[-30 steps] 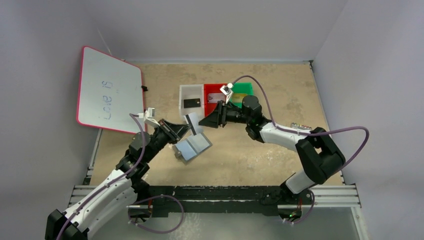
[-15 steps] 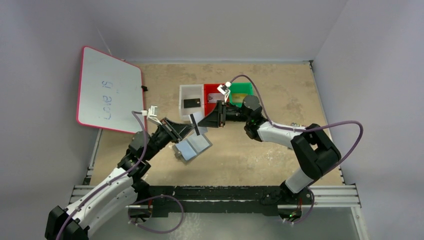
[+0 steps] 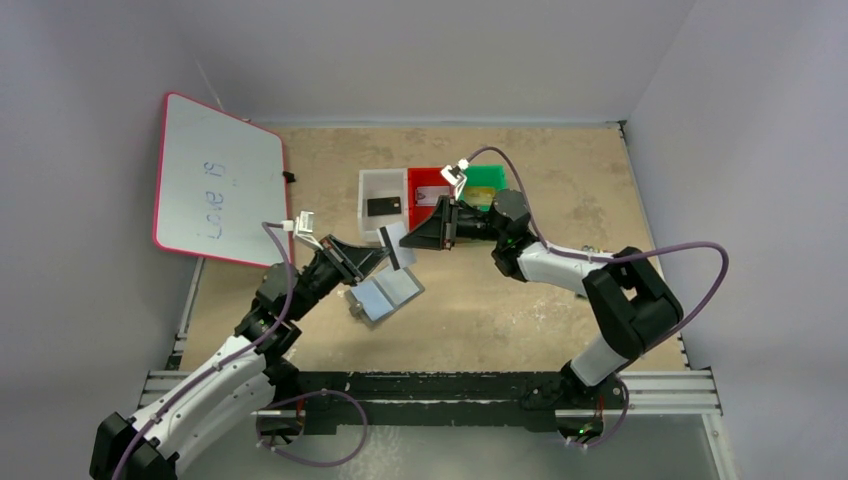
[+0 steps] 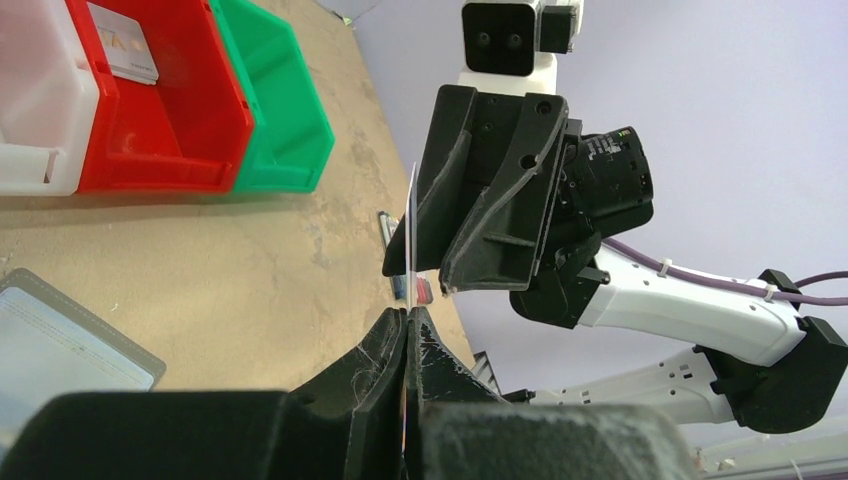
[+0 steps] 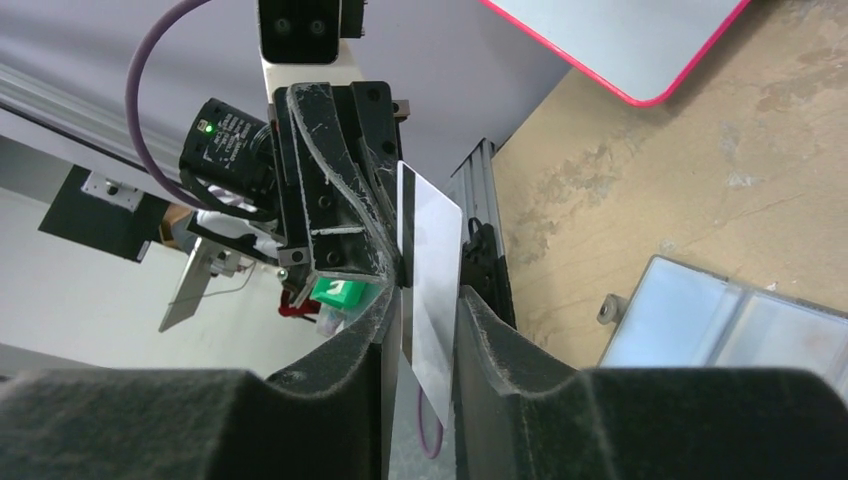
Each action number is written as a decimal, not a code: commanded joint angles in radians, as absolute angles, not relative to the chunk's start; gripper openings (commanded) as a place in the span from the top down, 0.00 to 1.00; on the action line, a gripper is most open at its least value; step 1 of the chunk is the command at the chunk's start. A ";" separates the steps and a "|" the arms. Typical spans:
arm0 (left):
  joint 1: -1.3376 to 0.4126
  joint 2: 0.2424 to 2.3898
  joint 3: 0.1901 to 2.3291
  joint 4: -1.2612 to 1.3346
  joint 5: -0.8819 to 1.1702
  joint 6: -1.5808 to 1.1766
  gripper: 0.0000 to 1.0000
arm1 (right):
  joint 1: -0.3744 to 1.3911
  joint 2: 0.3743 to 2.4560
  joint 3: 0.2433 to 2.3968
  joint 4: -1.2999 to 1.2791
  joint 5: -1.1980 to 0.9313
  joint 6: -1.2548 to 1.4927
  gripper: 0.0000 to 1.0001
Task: Take the credit cards out of the card holder
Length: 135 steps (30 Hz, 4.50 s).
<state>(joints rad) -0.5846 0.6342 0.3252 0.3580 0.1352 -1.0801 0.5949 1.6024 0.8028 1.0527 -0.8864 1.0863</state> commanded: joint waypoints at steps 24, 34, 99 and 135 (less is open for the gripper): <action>-0.586 0.648 0.370 0.357 0.096 -1.081 0.66 | 0.578 1.519 0.863 0.864 -0.895 0.954 1.00; -0.586 0.598 0.409 0.181 0.000 -1.031 0.44 | 0.579 1.392 0.911 0.531 -0.537 0.607 1.00; -0.586 0.380 0.577 -0.395 -0.372 -0.933 0.32 | 0.600 2.092 1.578 0.011 0.051 -1.061 1.00; -0.586 0.410 0.576 -0.397 -0.354 -0.933 0.32 | 0.617 1.982 1.505 0.006 -0.024 -1.007 0.55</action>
